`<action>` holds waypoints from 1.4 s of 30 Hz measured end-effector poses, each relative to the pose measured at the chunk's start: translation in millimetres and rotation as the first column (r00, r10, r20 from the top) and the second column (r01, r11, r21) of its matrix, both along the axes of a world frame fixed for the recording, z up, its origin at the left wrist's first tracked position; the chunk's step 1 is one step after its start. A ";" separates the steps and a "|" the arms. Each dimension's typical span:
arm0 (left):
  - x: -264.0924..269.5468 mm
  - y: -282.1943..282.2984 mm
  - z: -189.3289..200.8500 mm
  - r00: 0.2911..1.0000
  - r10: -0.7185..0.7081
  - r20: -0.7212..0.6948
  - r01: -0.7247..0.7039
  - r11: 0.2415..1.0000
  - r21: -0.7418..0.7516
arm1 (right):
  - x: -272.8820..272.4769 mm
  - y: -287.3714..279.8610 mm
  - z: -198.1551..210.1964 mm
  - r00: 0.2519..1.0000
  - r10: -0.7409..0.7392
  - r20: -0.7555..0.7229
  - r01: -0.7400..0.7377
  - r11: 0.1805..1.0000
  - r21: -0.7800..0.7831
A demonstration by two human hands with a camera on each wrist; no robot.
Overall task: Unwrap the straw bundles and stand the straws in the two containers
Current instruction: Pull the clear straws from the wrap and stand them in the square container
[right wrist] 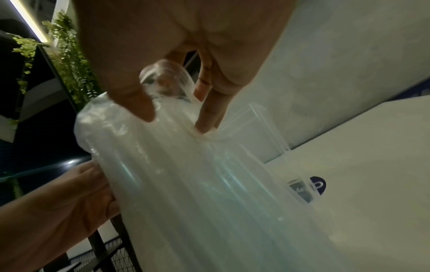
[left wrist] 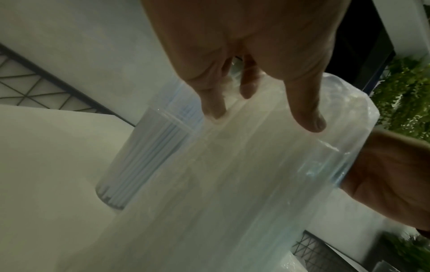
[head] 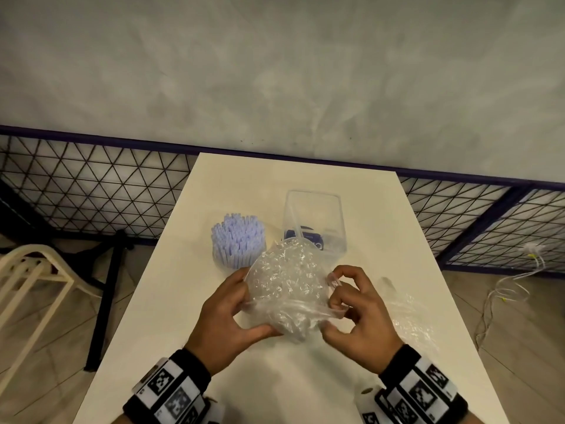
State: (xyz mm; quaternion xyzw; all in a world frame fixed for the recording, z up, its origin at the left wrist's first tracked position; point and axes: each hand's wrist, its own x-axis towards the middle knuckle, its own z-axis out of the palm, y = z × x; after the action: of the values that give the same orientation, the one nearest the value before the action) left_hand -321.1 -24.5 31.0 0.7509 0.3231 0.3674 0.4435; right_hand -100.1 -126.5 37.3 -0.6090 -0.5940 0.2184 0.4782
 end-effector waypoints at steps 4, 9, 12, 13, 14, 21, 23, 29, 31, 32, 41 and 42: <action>1.4 3.7 -7.7 0.999 0.041 -0.018 -0.039 0.996 0.081 | -1.3 -2.6 11.0 0.994 0.099 0.039 -0.096 0.993 -0.068; 5.6 3.8 -11.7 0.992 0.123 0.005 -0.122 0.986 0.115 | -4.7 3.6 2.9 0.995 -0.009 0.098 0.005 0.999 0.035; 6.9 -0.1 -11.6 0.990 0.139 0.010 -0.140 0.981 0.138 | -7.5 1.6 -2.1 0.983 -0.013 0.184 -0.010 0.992 0.122; 7.0 -1.2 -11.5 0.989 0.145 0.007 -0.145 0.979 0.142 | -6.4 0.4 -1.8 0.980 0.007 0.201 -0.031 0.993 0.117; 7.1 -1.7 -12.2 0.988 0.152 0.003 -0.151 0.978 0.144 | -5.2 -0.8 -0.4 0.977 0.038 0.211 -0.059 0.994 0.092; 9.5 -5.6 -16.5 0.985 0.173 0.026 -0.175 0.972 0.154 | -7.5 3.5 -4.1 0.961 -0.009 0.275 -0.035 0.987 0.155; 9.8 -6.1 -16.6 0.982 0.188 0.017 -0.188 0.968 0.168 | -9.1 2.2 -6.9 0.947 -0.021 0.320 -0.039 0.983 0.178; 8.2 -5.3 -18.4 0.986 0.155 0.061 -0.163 0.977 0.139 | -14.4 0.2 -9.2 0.890 -0.015 0.455 -0.107 0.964 0.242; 3.7 -3.7 -26.2 0.990 0.137 0.030 -0.140 0.979 0.149 | -12.9 -3.3 -13.1 0.863 0.005 0.506 -0.144 0.961 0.237; 1.3 -2.7 -30.7 0.992 0.127 0.003 -0.125 0.980 0.155 | -11.5 -5.7 -15.7 0.843 0.030 0.538 -0.173 0.961 0.217; -6.4 -3.6 -47.9 0.995 0.064 -0.077 -0.052 0.987 0.153 | 9.2 -13.4 -26.6 0.833 0.254 0.491 -0.315 0.948 0.043; -6.7 -3.6 -48.5 0.995 0.065 -0.079 -0.055 0.992 0.115 | 7.9 -16.6 -24.9 0.864 0.257 0.433 -0.305 0.951 0.043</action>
State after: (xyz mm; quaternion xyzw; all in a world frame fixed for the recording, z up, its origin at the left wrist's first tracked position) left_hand -327.9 -28.0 -17.4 0.7794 0.3424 0.3668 0.3753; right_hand -92.2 -143.1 12.4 -0.5210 -0.7769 0.1156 0.3341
